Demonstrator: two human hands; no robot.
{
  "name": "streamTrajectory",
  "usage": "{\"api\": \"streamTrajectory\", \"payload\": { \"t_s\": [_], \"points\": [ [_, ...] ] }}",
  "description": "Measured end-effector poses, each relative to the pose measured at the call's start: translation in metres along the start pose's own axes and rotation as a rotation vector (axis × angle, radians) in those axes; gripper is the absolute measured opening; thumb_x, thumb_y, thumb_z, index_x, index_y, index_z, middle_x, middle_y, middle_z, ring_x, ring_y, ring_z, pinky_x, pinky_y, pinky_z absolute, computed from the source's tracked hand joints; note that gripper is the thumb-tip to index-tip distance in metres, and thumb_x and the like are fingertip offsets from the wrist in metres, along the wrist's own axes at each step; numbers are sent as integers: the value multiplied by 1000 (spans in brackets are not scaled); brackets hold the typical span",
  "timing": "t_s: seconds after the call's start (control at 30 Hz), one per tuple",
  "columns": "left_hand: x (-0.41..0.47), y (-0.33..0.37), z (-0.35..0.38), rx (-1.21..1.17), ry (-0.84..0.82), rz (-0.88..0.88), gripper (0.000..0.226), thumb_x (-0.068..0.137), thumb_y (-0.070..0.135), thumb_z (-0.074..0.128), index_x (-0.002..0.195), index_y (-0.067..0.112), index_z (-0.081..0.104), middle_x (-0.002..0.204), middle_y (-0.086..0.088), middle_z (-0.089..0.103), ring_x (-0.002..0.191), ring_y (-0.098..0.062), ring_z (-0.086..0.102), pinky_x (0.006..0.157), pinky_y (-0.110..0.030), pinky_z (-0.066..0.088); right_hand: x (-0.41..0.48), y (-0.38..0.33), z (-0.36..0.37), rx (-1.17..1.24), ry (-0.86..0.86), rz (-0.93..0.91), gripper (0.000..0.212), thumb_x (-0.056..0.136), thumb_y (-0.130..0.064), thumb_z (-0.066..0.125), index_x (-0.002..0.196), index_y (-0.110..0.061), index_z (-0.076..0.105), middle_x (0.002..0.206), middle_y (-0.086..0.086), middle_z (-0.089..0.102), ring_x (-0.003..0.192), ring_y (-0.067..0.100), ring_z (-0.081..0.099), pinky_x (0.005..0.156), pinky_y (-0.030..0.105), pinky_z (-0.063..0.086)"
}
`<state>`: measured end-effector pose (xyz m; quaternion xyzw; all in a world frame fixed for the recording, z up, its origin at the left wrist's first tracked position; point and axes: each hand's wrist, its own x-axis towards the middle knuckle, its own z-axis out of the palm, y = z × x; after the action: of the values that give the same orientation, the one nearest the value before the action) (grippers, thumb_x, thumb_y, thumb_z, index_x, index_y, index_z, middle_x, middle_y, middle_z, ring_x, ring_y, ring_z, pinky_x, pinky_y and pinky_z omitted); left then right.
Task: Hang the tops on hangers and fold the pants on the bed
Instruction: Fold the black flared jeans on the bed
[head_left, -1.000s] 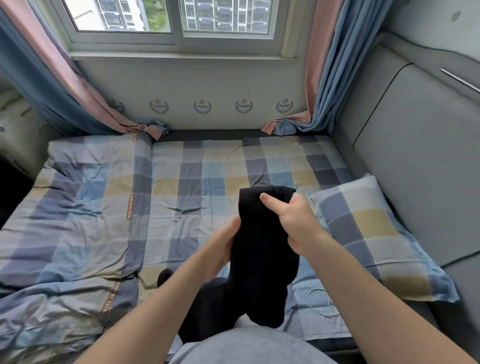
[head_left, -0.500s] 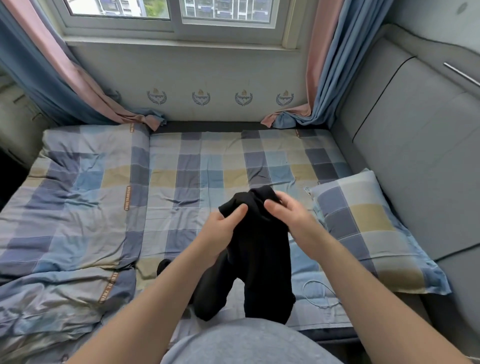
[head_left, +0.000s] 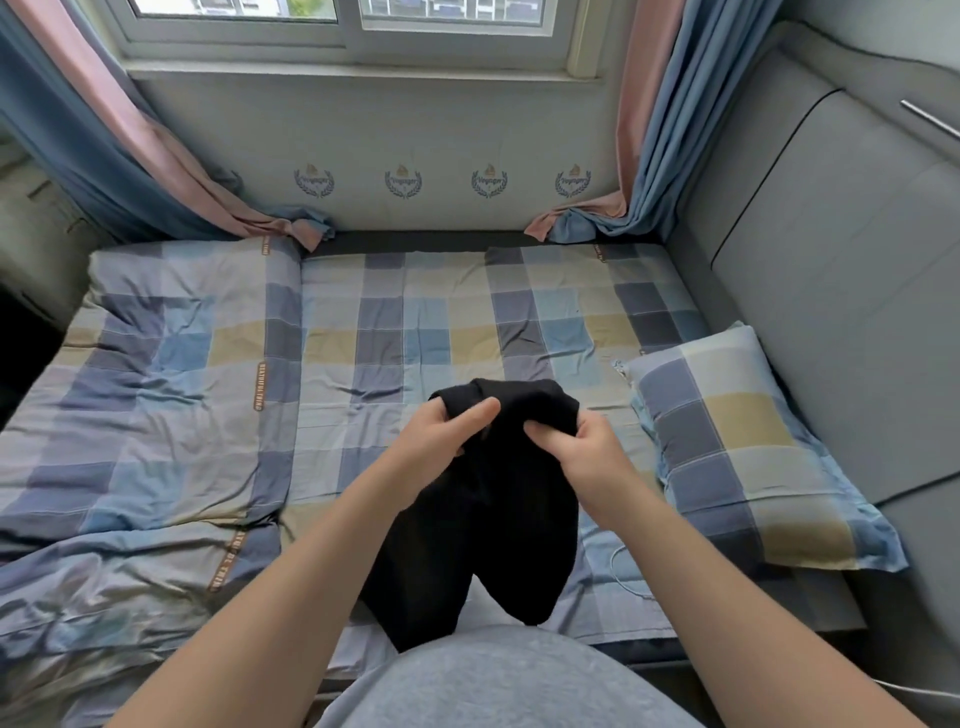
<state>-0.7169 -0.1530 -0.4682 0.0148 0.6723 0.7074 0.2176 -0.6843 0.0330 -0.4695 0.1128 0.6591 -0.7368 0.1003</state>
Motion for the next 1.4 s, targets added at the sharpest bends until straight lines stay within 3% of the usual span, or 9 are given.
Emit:
{"api": "streamTrajectory", "payload": {
  "t_s": [0.2, 0.33, 0.43, 0.7, 0.93, 1.07, 1.13, 1.3, 1.4],
  "points": [
    [-15, -52, 2, 406, -57, -27, 60, 71, 46, 81, 124, 40, 56, 117, 18, 69, 110, -3, 64, 90, -24, 53, 2, -28, 0, 166, 13, 4, 18, 100, -8, 56, 111, -3, 69, 108, 17, 74, 101, 28, 72, 78, 31, 60],
    [-15, -78, 0, 631, 122, -45, 17, 91, 33, 66, 106, 39, 62, 95, 15, 71, 92, -9, 66, 86, -39, 54, 7, -38, -5, 171, 46, 23, 21, 99, -10, 58, 115, 0, 67, 110, 18, 73, 102, 30, 72, 82, 34, 60],
    [-14, -76, -4, 528, 155, 11, 22, 100, 28, 56, 88, 43, 66, 81, 14, 71, 81, -11, 67, 75, -33, 52, 14, -36, -16, 131, 86, 39, 24, 99, -15, 61, 118, -1, 66, 113, 16, 73, 105, 29, 71, 86, 37, 59],
    [-15, -31, -1, 107, 175, 52, 25, 106, 31, 47, 114, 29, 71, 112, 7, 75, 109, -11, 68, 101, -37, 50, 17, -7, -36, -225, 43, 93, 59, 96, -28, 66, 149, -20, 42, 149, 0, 47, 137, 18, 46, 114, 37, 38],
    [-16, 12, -11, -225, 160, -4, 34, 105, 34, 48, 122, 12, 67, 119, -11, 72, 114, -27, 68, 99, -43, 51, -7, 23, -11, -332, -225, 105, 89, 69, -52, 81, 145, -38, 38, 129, -27, 49, 114, -23, 48, 80, 5, 46],
    [-18, 21, -8, -346, 122, -50, 34, 104, 35, 49, 125, 15, 66, 121, -10, 72, 114, -26, 68, 96, -42, 53, -11, 41, 14, -409, -198, 83, 120, 60, -52, 88, 156, -34, 18, 151, -14, 40, 137, 2, 41, 112, 33, 41],
    [-17, 24, -5, -364, 116, -61, 34, 103, 35, 49, 126, 17, 66, 121, -8, 72, 113, -24, 69, 94, -39, 55, -12, 47, 23, -451, -193, 99, 108, 63, -52, 86, 152, -34, 27, 143, -15, 49, 132, 6, 47, 111, 36, 43],
    [-14, 25, -9, -298, 145, -48, 30, 104, 31, 50, 121, 14, 67, 117, -7, 73, 112, -23, 68, 95, -37, 54, -1, 49, 12, -585, -37, 59, 12, 91, -22, 68, 102, -18, 70, 95, -1, 73, 95, 20, 68, 88, 45, 56],
    [-9, 23, -19, -90, 195, -37, 26, 102, 31, 56, 120, 16, 67, 113, -4, 74, 110, -22, 69, 95, -39, 55, 5, 36, 2, -446, 52, 40, 11, 96, -14, 63, 88, -13, 69, 74, 0, 66, 73, 20, 62, 67, 40, 50]
  ]
}}
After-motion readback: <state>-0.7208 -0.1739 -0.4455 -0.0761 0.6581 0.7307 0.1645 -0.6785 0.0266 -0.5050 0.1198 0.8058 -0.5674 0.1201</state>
